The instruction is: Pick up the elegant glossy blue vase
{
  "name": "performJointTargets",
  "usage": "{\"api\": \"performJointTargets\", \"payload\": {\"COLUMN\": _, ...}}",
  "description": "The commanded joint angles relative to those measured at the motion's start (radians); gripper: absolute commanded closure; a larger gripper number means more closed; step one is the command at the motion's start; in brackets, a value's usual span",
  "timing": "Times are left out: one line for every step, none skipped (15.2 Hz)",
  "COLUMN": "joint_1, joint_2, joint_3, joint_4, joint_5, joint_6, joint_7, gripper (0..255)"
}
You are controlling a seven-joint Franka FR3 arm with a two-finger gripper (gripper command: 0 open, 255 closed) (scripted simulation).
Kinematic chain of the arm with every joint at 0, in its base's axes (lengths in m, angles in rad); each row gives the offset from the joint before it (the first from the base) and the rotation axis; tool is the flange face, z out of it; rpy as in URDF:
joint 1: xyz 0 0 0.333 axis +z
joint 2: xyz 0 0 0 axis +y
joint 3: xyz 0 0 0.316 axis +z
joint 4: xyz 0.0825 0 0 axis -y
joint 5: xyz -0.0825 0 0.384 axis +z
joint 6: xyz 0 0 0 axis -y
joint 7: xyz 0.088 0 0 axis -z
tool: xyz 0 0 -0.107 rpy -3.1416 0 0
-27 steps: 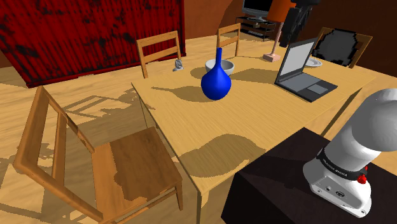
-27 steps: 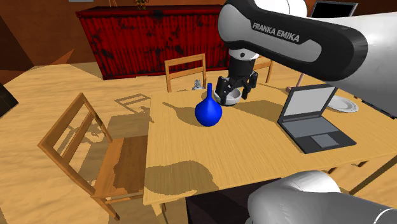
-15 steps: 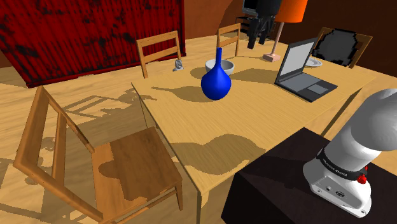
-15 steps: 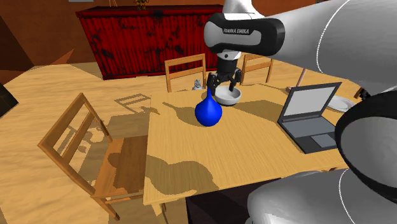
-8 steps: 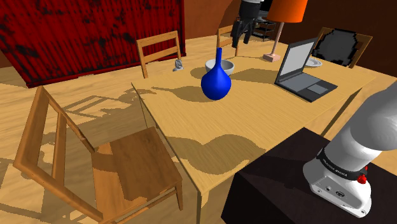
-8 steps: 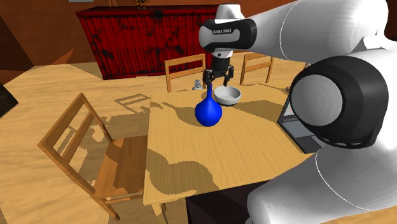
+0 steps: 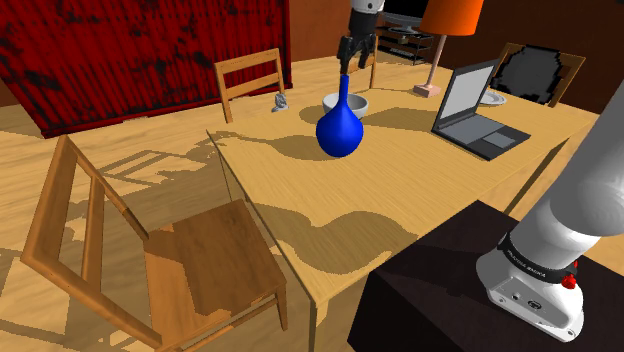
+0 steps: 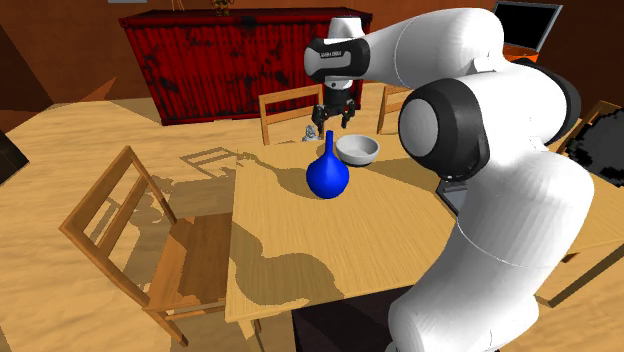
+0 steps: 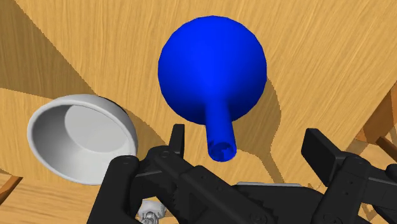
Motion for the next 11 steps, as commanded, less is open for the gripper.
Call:
{"api": "performJointTargets", "payload": {"joint_1": -0.005, "joint_2": 0.084, "joint_3": -0.004, "joint_4": 0.087, "joint_5": 0.000, "joint_6": 0.006, "joint_7": -0.006, "gripper": 0}}
{"api": "performJointTargets", "payload": {"joint_1": -0.005, "joint_2": 0.102, "joint_3": -0.004, "joint_4": 0.107, "joint_5": 0.000, "joint_6": 0.005, "joint_7": -0.006, "gripper": 0}}
{"api": "performJointTargets", "payload": {"joint_1": -0.005, "joint_2": 0.102, "joint_3": -0.004, "joint_4": 0.094, "joint_5": 0.000, "joint_6": 0.018, "joint_7": -0.007, "gripper": 0}}
{"api": "performJointTargets", "payload": {"joint_1": -0.005, "joint_2": 0.103, "joint_3": -0.004, "joint_4": 0.082, "joint_5": 0.000, "joint_6": 0.031, "joint_7": -0.007, "gripper": 0}}
{"api": "performJointTargets", "payload": {"joint_1": -0.005, "joint_2": 0.104, "joint_3": -0.004, "joint_4": 0.070, "joint_5": 0.000, "joint_6": 0.044, "joint_7": -0.007, "gripper": 0}}
{"api": "performJointTargets", "payload": {"joint_1": -0.005, "joint_2": 0.105, "joint_3": -0.004, "joint_4": 0.058, "joint_5": 0.000, "joint_6": 0.057, "joint_7": -0.007, "gripper": 0}}
{"api": "performJointTargets", "payload": {"joint_1": -0.005, "joint_2": 0.107, "joint_3": -0.004, "joint_4": 0.047, "joint_5": 0.000, "joint_6": 0.070, "joint_7": -0.008, "gripper": 0}}
{"api": "performJointTargets", "payload": {"joint_1": -0.005, "joint_2": 0.109, "joint_3": -0.004, "joint_4": 0.035, "joint_5": 0.001, "joint_6": 0.083, "joint_7": -0.008, "gripper": 0}}
{"api": "performJointTargets", "payload": {"joint_1": -0.005, "joint_2": 0.111, "joint_3": -0.004, "joint_4": 0.025, "joint_5": 0.001, "joint_6": 0.095, "joint_7": -0.008, "gripper": 0}}
{"api": "performJointTargets", "payload": {"joint_1": -0.005, "joint_2": 0.112, "joint_3": -0.004, "joint_4": 0.018, "joint_5": 0.001, "joint_6": 0.103, "joint_7": -0.008, "gripper": 0}}
{"api": "performJointTargets", "payload": {"joint_1": -0.005, "joint_2": 0.112, "joint_3": -0.004, "joint_4": 0.018, "joint_5": 0.001, "joint_6": 0.103, "joint_7": -0.008, "gripper": 0}}
